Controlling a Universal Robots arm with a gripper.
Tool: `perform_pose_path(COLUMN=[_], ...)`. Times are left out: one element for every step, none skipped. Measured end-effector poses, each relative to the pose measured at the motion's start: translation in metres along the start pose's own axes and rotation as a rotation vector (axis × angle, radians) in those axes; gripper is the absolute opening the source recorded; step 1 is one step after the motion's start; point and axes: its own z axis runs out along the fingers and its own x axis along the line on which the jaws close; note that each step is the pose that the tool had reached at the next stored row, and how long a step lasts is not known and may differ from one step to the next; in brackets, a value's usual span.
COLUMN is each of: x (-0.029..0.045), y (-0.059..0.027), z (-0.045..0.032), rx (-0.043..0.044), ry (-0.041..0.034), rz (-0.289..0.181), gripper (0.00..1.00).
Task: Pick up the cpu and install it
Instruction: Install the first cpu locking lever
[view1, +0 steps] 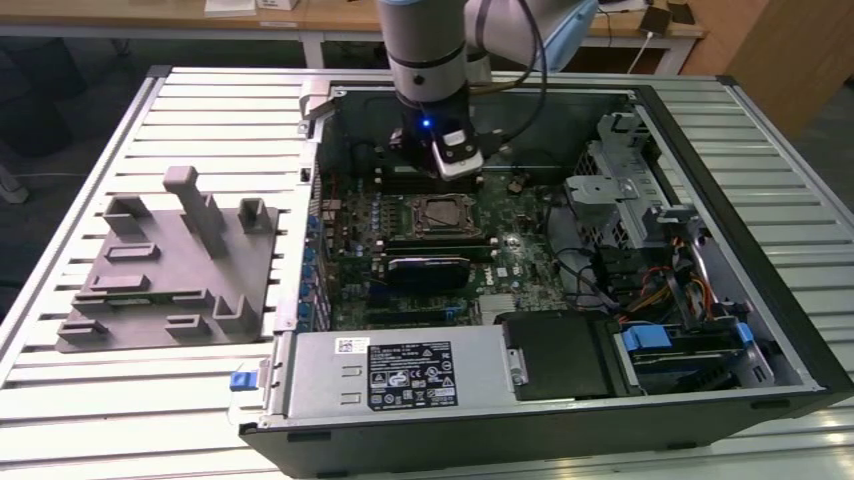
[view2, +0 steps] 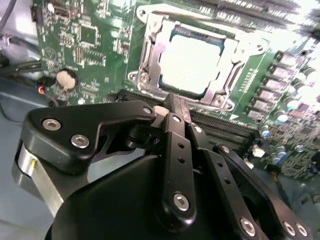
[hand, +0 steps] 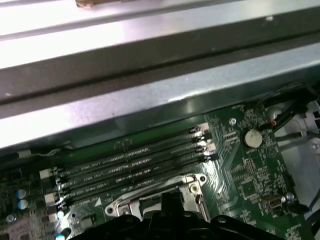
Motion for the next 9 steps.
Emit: perform_pose_path(x=[-0.0005, -0.001, -0.0014, -0.0017, -0.0022, -0.0026, -0.0031, -0.0037, -0.0044], y=[0.0001, 0.0003, 0.0004, 0.0005, 0.0006, 0.0008, 0.0008, 0.0006, 0.0002], z=[0.0001, 0.0002, 0.0003, 0.0003, 0.0004, 0.0005, 0.0006, 0.0007, 0.0007], rx=[0.0128, 0.0249, 0.0386, 0.0552, 0.072, 0.0865, 0.0979, 0.1042, 0.107], ry=[0.003, 0.0065, 0.0099, 0.0118, 0.0126, 0.0137, 0.0151, 0.0172, 0.019], rz=[-0.001, -0.002, -0.004, -0.005, -0.007, -0.009, -0.011, -0.011, -0.011], gripper=[0.11, 0.11, 0.11, 0.11, 0.11, 0.11, 0.11, 0.11, 0.11])
